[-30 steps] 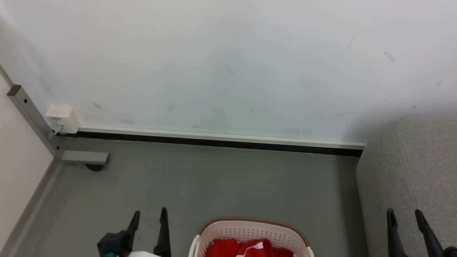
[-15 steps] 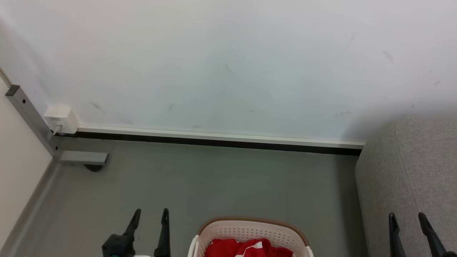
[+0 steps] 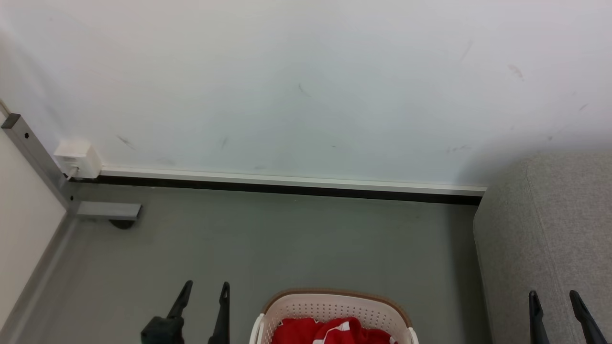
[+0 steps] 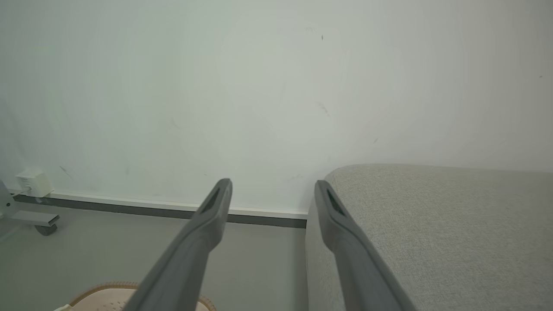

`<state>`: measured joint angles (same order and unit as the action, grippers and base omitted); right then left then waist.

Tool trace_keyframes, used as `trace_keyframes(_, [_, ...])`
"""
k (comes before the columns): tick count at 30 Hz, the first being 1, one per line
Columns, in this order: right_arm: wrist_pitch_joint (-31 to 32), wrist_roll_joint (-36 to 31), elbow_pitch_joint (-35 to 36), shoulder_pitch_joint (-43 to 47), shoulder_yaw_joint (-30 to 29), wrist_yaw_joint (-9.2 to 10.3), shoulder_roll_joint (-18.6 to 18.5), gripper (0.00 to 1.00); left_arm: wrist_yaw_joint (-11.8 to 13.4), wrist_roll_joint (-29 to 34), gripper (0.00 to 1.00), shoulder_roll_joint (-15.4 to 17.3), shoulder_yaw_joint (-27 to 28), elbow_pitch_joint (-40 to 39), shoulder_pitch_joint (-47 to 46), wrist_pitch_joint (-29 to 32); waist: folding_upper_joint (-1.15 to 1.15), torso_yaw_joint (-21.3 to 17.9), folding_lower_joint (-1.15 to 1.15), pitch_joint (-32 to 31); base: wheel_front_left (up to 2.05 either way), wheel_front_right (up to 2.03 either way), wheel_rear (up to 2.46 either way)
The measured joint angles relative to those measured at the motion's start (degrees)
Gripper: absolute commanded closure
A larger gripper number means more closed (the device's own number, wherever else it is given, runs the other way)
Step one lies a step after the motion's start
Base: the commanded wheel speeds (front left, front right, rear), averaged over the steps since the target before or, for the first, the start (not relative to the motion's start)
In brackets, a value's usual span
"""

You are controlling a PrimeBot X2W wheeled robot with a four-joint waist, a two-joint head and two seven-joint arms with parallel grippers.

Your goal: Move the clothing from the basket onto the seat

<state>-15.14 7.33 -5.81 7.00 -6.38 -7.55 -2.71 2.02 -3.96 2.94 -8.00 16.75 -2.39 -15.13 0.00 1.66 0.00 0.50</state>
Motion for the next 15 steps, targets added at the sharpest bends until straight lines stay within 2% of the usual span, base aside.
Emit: trace_keyframes(15, [0.0, 1.5, -0.7, 0.0, -0.6, -0.01, 0.0, 0.0, -0.5, 0.1, 0.0, -0.1, 1.1, 0.2, 0.0, 0.0, 0.0, -0.4, 0.0, 0.2, 0.0, 0.0, 0.0])
